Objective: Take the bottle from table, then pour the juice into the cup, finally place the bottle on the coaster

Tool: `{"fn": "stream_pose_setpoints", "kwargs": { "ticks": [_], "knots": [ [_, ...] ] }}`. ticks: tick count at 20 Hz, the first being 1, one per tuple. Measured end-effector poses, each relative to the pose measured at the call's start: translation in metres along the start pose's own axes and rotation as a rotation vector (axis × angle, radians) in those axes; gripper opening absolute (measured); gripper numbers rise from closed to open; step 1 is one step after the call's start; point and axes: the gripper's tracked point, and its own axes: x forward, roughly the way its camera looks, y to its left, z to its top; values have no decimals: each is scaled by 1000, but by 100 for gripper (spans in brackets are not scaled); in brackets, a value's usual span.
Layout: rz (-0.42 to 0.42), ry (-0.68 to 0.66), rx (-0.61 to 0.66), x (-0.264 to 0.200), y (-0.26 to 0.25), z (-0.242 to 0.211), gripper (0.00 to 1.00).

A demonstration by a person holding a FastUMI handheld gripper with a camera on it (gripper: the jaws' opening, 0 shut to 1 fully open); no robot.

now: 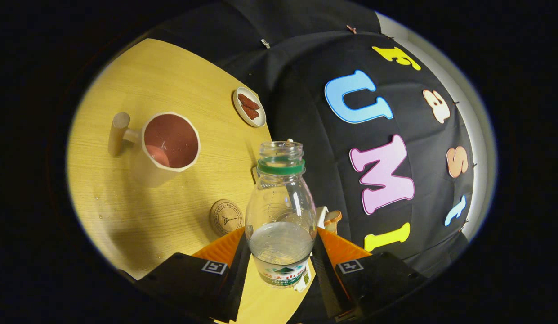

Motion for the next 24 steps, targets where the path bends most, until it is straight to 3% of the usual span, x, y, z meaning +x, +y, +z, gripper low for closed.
{"fn": "stream_pose_setpoints", "kwargs": {
  "ticks": [11, 24],
  "knots": [
    [0, -132, -270, 10, 0, 45, 73],
    [45, -127, -417, 26, 17, 39, 73]
  ]
}}
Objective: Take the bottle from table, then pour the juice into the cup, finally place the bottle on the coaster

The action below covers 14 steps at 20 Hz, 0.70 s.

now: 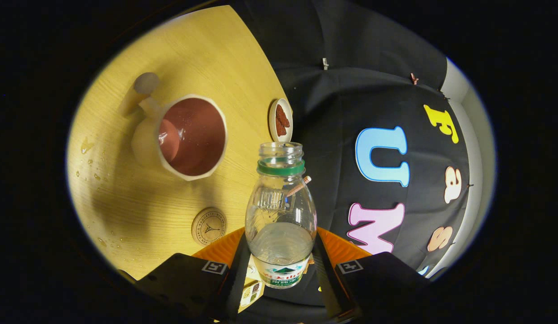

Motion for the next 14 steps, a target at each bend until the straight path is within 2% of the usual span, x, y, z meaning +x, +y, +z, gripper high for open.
{"fn": "stream_pose_setpoints", "kwargs": {
  "ticks": [14],
  "knots": [
    [15, -34, -175, 7, 6, 2, 73]
  ]
}}
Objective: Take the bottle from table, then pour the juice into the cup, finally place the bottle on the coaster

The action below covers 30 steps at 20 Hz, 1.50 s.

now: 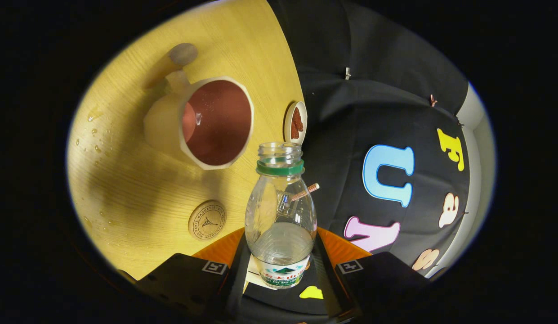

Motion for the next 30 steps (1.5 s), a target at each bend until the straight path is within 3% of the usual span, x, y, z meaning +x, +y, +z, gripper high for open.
{"fn": "stream_pose_setpoints", "kwargs": {
  "ticks": [30],
  "knots": [
    [-3, -35, -289, 7, -9, -1, 73]
  ]
}}
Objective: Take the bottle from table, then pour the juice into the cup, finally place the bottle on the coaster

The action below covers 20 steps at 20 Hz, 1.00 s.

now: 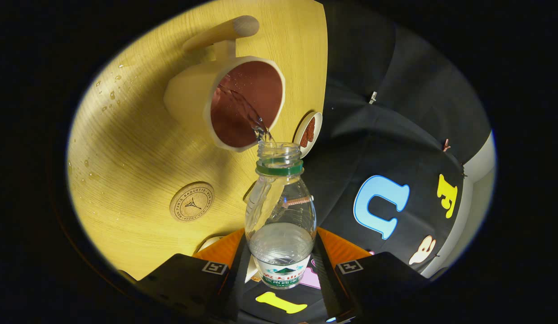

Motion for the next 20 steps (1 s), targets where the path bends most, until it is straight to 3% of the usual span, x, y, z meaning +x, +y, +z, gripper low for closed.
{"fn": "stream_pose_setpoints", "kwargs": {
  "ticks": [20],
  "knots": [
    [-28, -48, -223, -5, -2, 14, 73]
  ]
}}
